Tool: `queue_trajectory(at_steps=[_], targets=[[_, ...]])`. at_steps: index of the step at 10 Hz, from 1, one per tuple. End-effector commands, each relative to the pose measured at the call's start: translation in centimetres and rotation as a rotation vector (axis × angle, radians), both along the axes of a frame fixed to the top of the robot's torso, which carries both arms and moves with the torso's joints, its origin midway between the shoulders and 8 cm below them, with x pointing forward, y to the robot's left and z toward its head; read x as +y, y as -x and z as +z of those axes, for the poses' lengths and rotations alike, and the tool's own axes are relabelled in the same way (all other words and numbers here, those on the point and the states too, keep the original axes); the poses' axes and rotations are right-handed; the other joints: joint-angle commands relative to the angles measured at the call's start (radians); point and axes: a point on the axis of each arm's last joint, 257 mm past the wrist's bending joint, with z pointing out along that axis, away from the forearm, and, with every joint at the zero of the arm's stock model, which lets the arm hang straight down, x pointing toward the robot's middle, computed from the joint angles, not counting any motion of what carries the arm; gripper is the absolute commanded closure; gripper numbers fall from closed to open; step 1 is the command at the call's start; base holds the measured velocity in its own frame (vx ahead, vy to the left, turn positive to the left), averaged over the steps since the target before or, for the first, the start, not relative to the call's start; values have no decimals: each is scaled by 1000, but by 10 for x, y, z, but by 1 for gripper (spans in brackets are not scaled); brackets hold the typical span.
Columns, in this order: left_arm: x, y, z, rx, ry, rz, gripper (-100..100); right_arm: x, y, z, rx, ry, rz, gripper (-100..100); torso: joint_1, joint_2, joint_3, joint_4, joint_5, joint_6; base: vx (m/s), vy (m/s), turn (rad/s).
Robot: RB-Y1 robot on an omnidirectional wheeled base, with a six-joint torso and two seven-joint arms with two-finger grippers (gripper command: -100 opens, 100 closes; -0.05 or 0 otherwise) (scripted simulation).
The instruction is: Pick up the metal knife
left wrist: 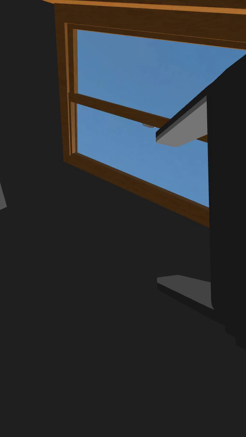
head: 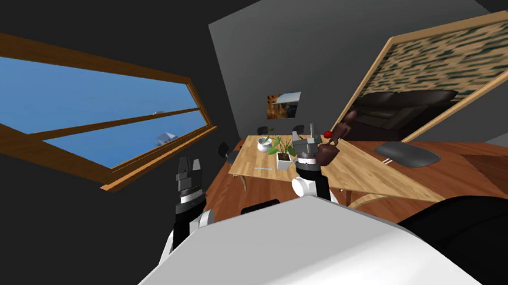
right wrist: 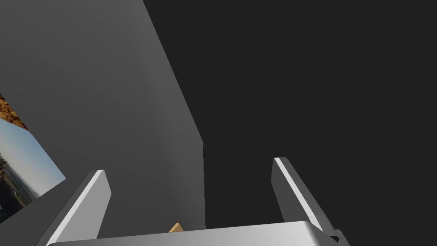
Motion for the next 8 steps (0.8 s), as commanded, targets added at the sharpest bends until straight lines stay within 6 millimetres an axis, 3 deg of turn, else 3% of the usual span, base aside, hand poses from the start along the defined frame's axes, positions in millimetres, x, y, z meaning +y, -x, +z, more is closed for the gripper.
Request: queue_trajectory(at_steps=[1, 4, 6, 7, 8], targets=[[0, 0, 0, 0, 0, 0, 0, 8, -7, -11, 38, 44, 20, -100, 0, 0, 0, 0, 0, 0, -40, 2, -41], [0, 0, 0, 0, 0, 0, 0, 24, -21, -43, 126, 127, 54, -100, 2, 6, 3, 1, 0, 0, -94, 35, -58], [0, 0, 0, 0, 0, 0, 0, 38, -32, -76, 205, 196, 80, -100, 4, 8, 4, 2, 1, 0, -123, 68, -32], [0, 0, 0, 0, 0, 0, 0, 38, -32, -76, 207, 209, 85, -100, 4, 9, 5, 2, 1, 0, -85, 45, -15], [0, 0, 0, 0, 0, 0, 0, 46, -37, -97, 253, 253, 101, -100, 3, 7, 4, 2, 1, 0, -65, 38, -9]])
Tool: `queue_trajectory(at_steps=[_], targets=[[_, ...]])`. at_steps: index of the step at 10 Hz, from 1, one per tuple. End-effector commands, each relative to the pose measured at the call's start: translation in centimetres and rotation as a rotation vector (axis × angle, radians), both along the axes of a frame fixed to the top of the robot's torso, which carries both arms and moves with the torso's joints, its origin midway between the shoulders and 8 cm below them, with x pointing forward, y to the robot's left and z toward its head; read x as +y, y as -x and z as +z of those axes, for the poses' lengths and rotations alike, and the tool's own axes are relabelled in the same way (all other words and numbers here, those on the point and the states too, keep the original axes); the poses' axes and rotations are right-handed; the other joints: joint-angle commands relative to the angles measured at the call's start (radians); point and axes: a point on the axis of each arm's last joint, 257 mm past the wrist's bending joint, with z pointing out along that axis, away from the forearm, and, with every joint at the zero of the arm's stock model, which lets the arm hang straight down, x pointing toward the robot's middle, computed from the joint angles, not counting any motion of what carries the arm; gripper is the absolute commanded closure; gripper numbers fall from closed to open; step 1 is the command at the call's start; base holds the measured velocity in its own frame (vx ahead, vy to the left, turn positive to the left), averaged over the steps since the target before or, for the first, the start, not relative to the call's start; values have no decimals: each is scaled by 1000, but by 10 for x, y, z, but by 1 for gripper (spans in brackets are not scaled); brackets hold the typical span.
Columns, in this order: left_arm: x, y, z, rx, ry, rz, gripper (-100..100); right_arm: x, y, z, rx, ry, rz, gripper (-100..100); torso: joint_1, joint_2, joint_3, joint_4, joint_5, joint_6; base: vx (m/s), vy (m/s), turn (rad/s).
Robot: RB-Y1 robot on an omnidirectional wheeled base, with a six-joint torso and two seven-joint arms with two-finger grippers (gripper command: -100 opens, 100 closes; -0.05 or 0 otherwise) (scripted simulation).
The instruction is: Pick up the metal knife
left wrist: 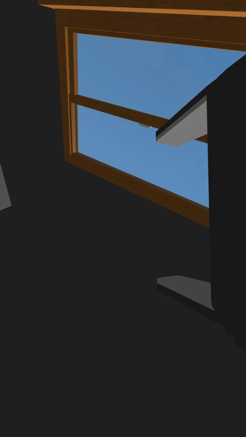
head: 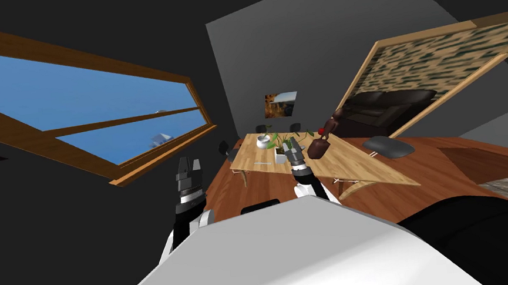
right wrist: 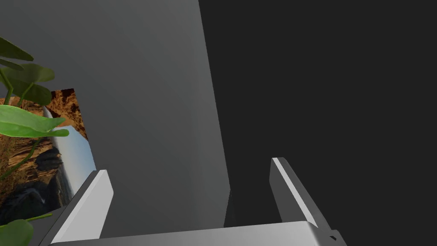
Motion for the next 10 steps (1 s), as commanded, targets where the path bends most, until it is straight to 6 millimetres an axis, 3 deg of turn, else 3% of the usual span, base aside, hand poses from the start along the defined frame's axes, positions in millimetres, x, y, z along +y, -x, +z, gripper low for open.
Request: queue_trajectory(at_steps=[1, 2, 3, 6, 8, 9, 10], targets=[[0, 0, 0, 0, 0, 0, 0, 17, -5, -31, 69, 72, 25, -100, 0, 0, 0, 0, 0, 0, -97, 56, -12], [0, 0, 0, 0, 0, 0, 0, 17, -5, -31, 69, 72, 25, -100, 1, 1, 1, 0, 0, 0, -77, 48, -7], [0, 0, 0, 0, 0, 0, 0, 25, -6, -50, 107, 123, 45, -100, 1, 0, 0, 0, 0, 0, -76, 56, 11], [0, 0, 0, 0, 0, 0, 0, 31, -9, -84, 171, 181, 63, -100, 2, -1, -1, 0, 0, 0, -44, 41, 12], [0, 0, 0, 0, 0, 0, 0, 47, -5, -127, 243, 292, 106, -100, -1, -5, -3, -1, 0, 0, 7, 15, 39], [0, 0, 0, 0, 0, 0, 0, 42, -5, -144, 278, 312, 107, -100, -2, -6, -3, -1, 0, 0, 9, 20, 51], [0, 0, 0, 0, 0, 0, 0, 42, -5, -144, 278, 312, 107, -100, -1, -6, -3, -1, 0, 0, 3, 10, 25]])
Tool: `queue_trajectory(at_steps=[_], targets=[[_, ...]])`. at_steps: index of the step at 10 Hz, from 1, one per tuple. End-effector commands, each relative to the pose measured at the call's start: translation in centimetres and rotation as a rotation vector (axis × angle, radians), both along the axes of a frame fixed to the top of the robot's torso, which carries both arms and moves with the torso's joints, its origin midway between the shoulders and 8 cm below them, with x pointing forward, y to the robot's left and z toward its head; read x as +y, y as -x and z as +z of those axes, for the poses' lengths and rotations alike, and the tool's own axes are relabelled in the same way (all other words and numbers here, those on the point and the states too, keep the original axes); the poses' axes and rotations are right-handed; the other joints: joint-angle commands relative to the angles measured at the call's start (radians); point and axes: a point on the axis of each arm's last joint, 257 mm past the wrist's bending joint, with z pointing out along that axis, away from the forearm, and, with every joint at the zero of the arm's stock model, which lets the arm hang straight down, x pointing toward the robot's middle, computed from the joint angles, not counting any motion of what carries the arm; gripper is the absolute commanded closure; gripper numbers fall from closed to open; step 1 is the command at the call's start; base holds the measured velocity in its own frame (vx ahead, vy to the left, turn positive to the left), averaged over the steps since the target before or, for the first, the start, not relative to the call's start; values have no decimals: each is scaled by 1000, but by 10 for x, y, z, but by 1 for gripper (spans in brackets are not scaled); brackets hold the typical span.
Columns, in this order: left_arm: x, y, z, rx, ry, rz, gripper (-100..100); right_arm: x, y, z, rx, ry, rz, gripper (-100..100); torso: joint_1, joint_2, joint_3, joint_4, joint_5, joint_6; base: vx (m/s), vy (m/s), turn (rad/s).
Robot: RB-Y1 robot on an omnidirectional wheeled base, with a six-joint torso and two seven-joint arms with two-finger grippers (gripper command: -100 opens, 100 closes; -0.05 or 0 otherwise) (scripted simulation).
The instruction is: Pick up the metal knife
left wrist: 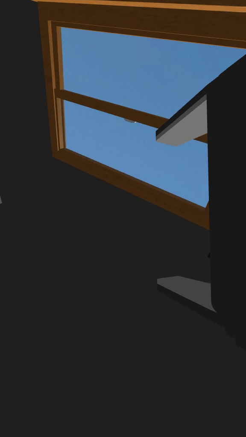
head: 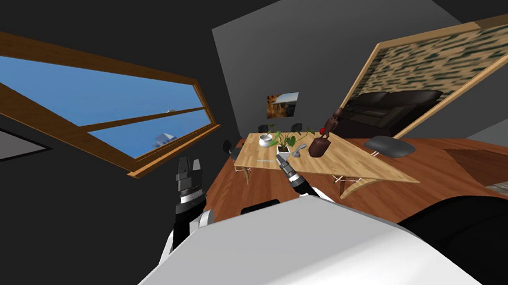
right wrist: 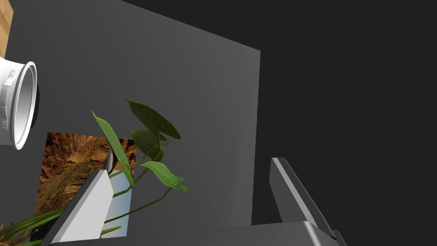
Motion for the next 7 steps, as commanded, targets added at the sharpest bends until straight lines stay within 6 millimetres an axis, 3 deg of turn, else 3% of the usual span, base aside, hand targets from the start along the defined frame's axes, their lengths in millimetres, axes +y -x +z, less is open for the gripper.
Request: queue_trajectory(at_steps=[1, 7], targets=[[0, 0, 0, 0, 0, 0, 0, 0, 2, -2, 6, 6, 1, -100, 0, 0, 0, 0, 0, 0, -7, 4, 2], [0, 0, 0, 0, 0, 0, 0, 0, 2, -2, 6, 6, 1, -100, -1, 1, 1, 0, 0, 0, -4, -1, -6]])
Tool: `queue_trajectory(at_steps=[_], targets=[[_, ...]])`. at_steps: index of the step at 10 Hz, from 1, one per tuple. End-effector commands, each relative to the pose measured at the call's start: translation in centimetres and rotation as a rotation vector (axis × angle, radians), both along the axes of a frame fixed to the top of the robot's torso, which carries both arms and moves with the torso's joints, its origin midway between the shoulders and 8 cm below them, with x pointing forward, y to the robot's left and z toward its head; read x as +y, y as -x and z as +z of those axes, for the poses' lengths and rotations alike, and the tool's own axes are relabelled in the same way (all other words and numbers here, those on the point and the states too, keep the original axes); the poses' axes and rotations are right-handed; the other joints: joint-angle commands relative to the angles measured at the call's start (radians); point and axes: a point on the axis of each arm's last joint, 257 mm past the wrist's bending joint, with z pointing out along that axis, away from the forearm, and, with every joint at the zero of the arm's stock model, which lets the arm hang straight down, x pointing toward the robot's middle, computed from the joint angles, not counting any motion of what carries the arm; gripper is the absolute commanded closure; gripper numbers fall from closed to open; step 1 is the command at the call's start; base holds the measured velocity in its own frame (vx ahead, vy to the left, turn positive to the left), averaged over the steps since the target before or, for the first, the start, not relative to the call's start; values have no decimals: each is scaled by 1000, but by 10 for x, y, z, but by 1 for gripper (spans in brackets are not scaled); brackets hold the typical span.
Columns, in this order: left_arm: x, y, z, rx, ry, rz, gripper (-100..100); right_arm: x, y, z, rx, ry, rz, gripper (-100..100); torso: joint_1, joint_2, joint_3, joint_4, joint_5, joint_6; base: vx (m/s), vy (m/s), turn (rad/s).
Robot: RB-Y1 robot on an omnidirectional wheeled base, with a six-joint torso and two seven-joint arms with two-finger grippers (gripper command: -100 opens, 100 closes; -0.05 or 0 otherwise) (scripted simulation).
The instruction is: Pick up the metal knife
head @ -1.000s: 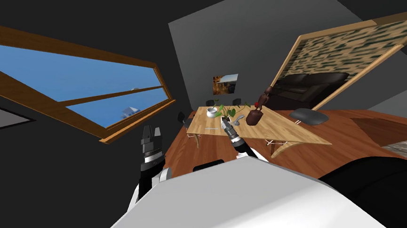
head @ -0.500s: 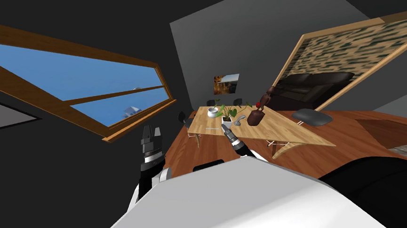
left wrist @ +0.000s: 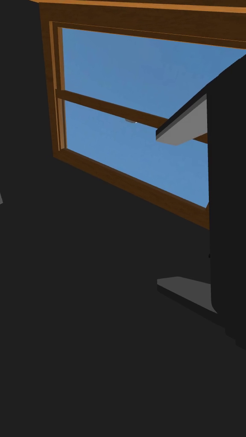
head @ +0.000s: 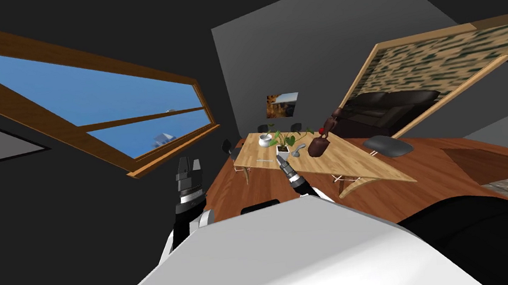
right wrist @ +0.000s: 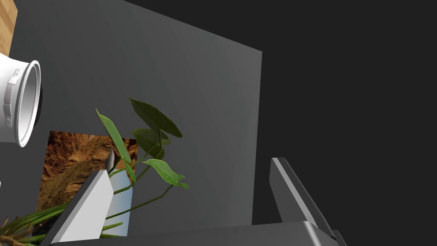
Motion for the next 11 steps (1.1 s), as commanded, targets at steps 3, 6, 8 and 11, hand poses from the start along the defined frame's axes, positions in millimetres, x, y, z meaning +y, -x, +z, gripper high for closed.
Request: queue_trajectory(at_steps=[3, 6, 8, 11], targets=[[0, 0, 0, 0, 0, 0, 0, -14, 19, -53, 114, 140, 22, -100, 1, -2, -1, -1, 0, 0, 39, 23, 165], [0, 0, 0, 0, 0, 0, 0, -33, 46, -106, 235, 285, 52, -100, 1, -3, -2, -1, 0, 0, 50, 20, 199], [0, 0, 0, 0, 0, 0, 0, -42, 58, -126, 282, 345, 67, -100, 1, -4, -2, -1, 0, 0, 55, 21, 136], [0, 0, 0, 0, 0, 0, 0, -63, 88, -166, 381, 465, 101, -100, 2, -3, -2, -1, 1, 0, 47, 26, 168]])
